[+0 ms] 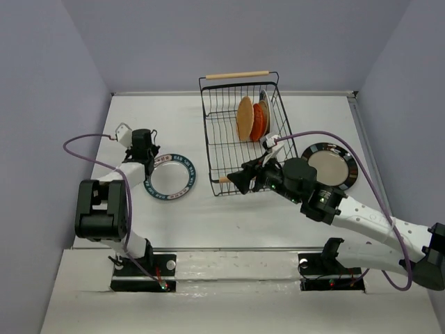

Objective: Load the plates into the dish rack

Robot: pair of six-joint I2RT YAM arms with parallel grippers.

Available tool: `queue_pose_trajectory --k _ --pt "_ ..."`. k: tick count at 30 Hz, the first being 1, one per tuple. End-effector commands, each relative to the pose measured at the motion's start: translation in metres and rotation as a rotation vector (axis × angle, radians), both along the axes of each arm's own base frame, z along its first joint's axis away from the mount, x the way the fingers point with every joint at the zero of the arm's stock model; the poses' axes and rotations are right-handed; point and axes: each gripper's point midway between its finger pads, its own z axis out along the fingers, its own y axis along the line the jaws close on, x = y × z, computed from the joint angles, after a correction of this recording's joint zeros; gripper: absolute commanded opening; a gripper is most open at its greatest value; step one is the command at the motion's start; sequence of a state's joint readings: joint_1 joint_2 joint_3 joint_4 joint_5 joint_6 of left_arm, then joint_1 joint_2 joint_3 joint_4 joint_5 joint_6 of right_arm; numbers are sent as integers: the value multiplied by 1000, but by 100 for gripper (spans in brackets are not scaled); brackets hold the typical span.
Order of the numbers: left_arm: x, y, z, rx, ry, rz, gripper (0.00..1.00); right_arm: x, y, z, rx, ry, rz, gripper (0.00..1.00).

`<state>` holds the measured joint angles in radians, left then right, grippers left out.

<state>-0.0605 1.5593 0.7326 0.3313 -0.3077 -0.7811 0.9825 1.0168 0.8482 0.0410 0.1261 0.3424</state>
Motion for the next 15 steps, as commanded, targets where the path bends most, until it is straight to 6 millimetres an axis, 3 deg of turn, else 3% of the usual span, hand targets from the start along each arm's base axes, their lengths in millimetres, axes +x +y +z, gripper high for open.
queue_pose_trajectory --k 1,3,6,7,9,10,13,15 --pt "20 3 96 44 -213 -29 6 5 0 15 36 -58 -19 71" --pt "10 -3 107 23 -226 -64 10 6 2 13 29 -55 -18 71" --pt "-24 -7 116 -5 -225 -95 32 5 6 8 19 -43 -1 71" --pt "-40 -6 98 -14 -184 -96 47 4 6 8 21 -42 2 71" --pt "-73 -3 78 -41 -138 -94 63 4 6 9 27 -42 5 71" --pt "-85 -2 73 -48 -127 -93 79 3 6 10 29 -41 6 71" --pt "-123 14 59 -56 -82 -38 96 3 5 10 30 -44 3 71" --pt "-143 16 53 -66 -43 -23 99 3 5 9 29 -42 3 71"
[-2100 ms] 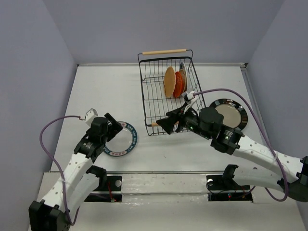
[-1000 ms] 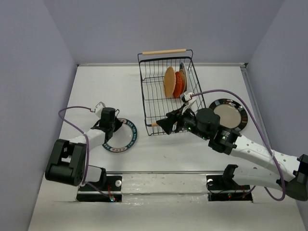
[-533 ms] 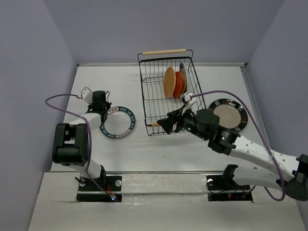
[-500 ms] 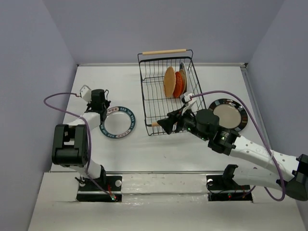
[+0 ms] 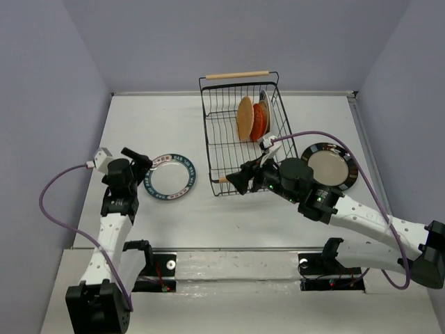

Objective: Load the plates into the dish rack

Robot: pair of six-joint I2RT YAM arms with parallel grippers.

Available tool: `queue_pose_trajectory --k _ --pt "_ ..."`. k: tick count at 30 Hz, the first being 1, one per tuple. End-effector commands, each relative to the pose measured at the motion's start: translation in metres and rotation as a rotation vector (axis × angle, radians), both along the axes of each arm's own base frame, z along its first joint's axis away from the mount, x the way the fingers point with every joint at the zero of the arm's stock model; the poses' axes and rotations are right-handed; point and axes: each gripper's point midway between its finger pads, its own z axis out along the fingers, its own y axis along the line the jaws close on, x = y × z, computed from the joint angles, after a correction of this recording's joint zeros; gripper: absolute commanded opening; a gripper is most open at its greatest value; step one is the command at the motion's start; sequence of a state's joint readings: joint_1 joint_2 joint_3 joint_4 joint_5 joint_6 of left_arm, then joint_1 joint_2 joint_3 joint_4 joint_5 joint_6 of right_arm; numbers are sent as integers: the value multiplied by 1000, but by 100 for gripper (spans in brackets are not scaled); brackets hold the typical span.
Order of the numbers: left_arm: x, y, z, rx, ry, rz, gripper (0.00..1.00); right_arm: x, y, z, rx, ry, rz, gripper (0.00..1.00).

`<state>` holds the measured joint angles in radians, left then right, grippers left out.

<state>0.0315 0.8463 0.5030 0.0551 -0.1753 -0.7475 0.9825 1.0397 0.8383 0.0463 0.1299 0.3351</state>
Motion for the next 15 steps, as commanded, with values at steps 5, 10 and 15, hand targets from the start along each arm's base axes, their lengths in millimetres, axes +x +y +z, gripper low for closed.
queue_pose_trajectory --k 5,10,15 --pt "-60 -9 -59 -163 217 43 97 0 6 20 62 -43 13 71" --pt "-66 -20 -104 -246 271 41 96 1 3 20 70 -40 1 71" --pt "-49 -25 -117 -276 211 13 93 1 4 20 68 -45 2 71"
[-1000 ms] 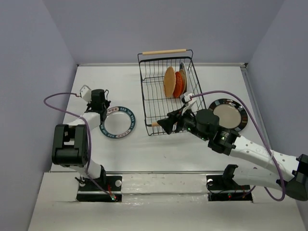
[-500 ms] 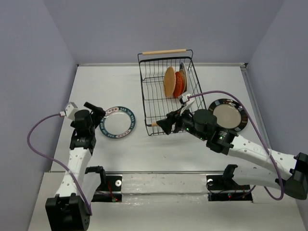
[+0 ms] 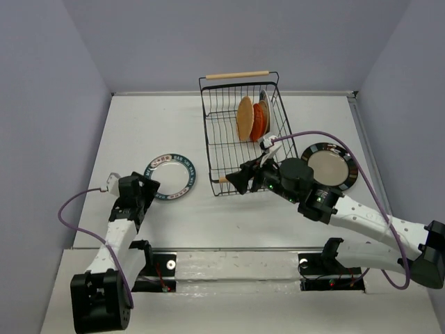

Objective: Load the plates into the dish rack

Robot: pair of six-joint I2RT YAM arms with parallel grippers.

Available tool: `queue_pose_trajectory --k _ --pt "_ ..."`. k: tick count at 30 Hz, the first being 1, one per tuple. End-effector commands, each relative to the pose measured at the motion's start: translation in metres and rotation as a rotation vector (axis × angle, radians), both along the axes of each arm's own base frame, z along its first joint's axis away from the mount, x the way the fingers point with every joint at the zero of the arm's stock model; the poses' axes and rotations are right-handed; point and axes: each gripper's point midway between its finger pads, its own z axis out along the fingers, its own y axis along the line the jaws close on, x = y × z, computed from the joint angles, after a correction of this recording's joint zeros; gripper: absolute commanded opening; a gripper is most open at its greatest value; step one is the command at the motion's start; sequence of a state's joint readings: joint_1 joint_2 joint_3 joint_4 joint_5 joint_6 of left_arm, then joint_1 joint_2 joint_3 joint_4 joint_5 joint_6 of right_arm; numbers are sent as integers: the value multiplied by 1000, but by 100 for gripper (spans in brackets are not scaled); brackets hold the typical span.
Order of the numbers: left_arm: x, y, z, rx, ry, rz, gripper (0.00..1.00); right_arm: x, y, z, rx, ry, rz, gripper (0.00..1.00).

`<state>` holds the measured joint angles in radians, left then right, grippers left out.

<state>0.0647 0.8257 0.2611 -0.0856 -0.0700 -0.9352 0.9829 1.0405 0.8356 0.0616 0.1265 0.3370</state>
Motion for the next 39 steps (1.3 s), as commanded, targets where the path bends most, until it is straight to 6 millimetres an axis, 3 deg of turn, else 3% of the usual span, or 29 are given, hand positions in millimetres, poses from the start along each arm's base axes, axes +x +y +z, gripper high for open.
queue_pose_trajectory --k 1,3,6,7,10,15,17,19,21,22,24,25,26,28,31,32,34,35,38,39 --pt "20 -9 -1 -50 -107 -23 91 2 3 17 55 -40 -2 71" --pt "31 -9 6 -58 -176 -16 83 3 3 17 57 -37 -7 71" --pt "38 -4 5 -59 -231 25 45 4 2 19 74 -44 -19 71" --pt "37 -1 3 -56 -235 39 28 4 2 21 77 -48 -21 71" --pt "39 6 1 -32 -247 74 5 6 3 21 74 -51 -22 71" --pt "37 12 13 -8 -284 92 5 8 13 18 55 -42 1 72" --pt "38 16 44 15 -366 105 5 7 16 17 55 -35 15 76" --pt "40 20 99 61 -522 95 6 7 17 21 60 -38 18 85" --pt "35 23 134 107 -606 92 6 7 18 26 66 -50 22 89" --pt "27 27 169 138 -679 105 5 7 20 30 70 -54 28 92" --pt "19 31 197 248 -658 86 6 6 24 37 73 -63 48 95" --pt "17 30 194 247 -648 80 6 5 26 35 69 -61 58 95" --pt "15 29 217 279 -688 69 6 5 28 41 80 -64 64 96" --pt "7 30 239 307 -721 69 6 4 32 51 97 -69 80 96" --pt "-1 12 275 299 -830 -3 6 12 30 68 97 -108 45 98" --pt "-2 1 289 292 -884 -62 6 15 27 87 100 -146 27 100" --pt "-7 -15 309 289 -956 -141 6 19 30 100 91 -176 24 100" --pt "-10 -30 319 273 -1006 -220 6 20 31 118 96 -214 29 100" --pt "-17 -48 331 278 -1055 -321 6 31 39 122 63 -237 14 100" --pt "-22 -59 333 268 -1073 -386 6 39 36 132 60 -261 -26 100"
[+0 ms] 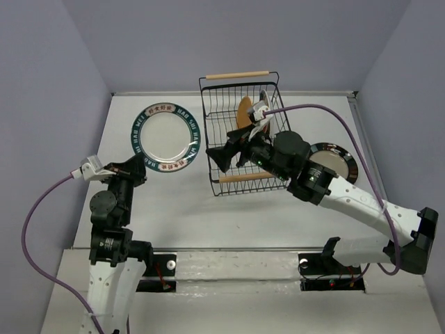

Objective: Load the plates into the dish rack

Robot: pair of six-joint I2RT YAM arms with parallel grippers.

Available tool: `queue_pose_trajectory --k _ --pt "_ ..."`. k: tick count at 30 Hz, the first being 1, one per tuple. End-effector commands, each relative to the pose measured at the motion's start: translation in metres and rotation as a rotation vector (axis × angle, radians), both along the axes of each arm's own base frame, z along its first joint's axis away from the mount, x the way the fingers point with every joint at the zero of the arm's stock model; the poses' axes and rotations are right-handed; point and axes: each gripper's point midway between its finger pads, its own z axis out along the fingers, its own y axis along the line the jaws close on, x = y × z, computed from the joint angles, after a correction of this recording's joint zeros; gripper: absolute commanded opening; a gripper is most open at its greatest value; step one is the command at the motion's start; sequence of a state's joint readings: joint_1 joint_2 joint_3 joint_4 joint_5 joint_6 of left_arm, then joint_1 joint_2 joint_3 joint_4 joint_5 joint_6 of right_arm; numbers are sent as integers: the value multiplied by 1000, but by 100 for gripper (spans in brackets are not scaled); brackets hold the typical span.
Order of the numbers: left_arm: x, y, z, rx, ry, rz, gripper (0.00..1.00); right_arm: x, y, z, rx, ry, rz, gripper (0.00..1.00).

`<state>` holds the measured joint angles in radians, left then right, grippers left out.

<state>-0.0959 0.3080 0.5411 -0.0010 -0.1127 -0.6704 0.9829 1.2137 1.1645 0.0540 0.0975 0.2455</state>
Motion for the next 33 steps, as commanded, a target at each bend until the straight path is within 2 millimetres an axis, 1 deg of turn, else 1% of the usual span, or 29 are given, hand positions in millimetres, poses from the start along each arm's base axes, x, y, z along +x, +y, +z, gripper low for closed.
queue_pose_trajectory --k 1,2,4,5,6,7,8,10,12,14,15,16,17,18,19,20,21,22,23,24,25,26,27,28,29,30,31,32,33 --pt "-25 -39 62 84 -219 -216 6 23 -4 38 -12 -112 -93 100" --pt "-27 -43 63 90 -227 -239 6 27 -1 34 -31 -111 -97 100" --pt "-34 -53 64 91 -249 -296 6 35 -3 41 -40 -125 -101 100" --pt "-38 -60 68 99 -273 -335 6 41 -1 34 -57 -115 -98 100" --pt "-41 -63 70 102 -289 -354 6 41 2 33 -62 -110 -93 100" --pt "-44 -67 71 101 -304 -375 6 48 -1 33 -63 -105 -109 100" --pt "-46 -70 73 97 -317 -393 6 50 1 30 -69 -100 -109 100" --pt "-52 -77 77 104 -357 -436 6 59 -2 13 -99 -54 -97 99" --pt "-55 -84 79 114 -383 -478 6 55 3 2 -96 -19 -37 99" --pt "-55 -92 73 122 -376 -531 6 41 17 -10 -106 5 97 95" --pt "-57 -96 76 121 -396 -553 6 41 17 -13 -105 15 126 94" --pt "-56 -99 74 121 -394 -572 6 26 24 -16 -96 29 242 90" --pt "-57 -101 74 122 -393 -585 6 28 21 -11 -64 23 278 68" --pt "-57 -102 75 126 -395 -592 6 23 21 -6 -30 17 323 50" --pt "-56 -102 75 136 -394 -587 13 12 21 -15 -2 60 391 30" --pt "-55 -100 75 145 -389 -577 20 9 17 -1 48 18 409 7" --pt "-52 -98 75 163 -376 -556 26 7 11 -9 67 57 436 7" --pt "-50 -97 72 159 -358 -551 32 5 8 -6 88 57 450 7" --pt "-50 -95 74 186 -363 -535 43 4 5 4 121 30 461 7" --pt "-48 -93 71 196 -343 -521 49 5 2 4 135 44 461 7" --pt "-48 -91 74 233 -347 -506 67 6 1 6 141 48 448 7" --pt "-47 -89 74 259 -342 -495 76 14 -2 8 147 44 415 7" --pt "-43 -85 66 282 -296 -475 83 18 -4 8 146 56 381 7" --pt "-44 -81 74 311 -289 -450 94 39 -13 10 137 72 263 7" --pt "-41 -75 72 370 -273 -416 97 49 -19 12 126 72 193 7" --pt "-36 -66 63 388 -213 -370 99 62 -26 13 103 58 110 7" --pt "-36 -62 65 407 -209 -341 99 85 -41 17 86 66 -41 7" --pt "-30 -50 56 417 -166 -276 99 95 -49 19 74 65 -114 7" --pt "-29 -46 49 415 -142 -253 99 105 -57 22 66 61 -183 7"
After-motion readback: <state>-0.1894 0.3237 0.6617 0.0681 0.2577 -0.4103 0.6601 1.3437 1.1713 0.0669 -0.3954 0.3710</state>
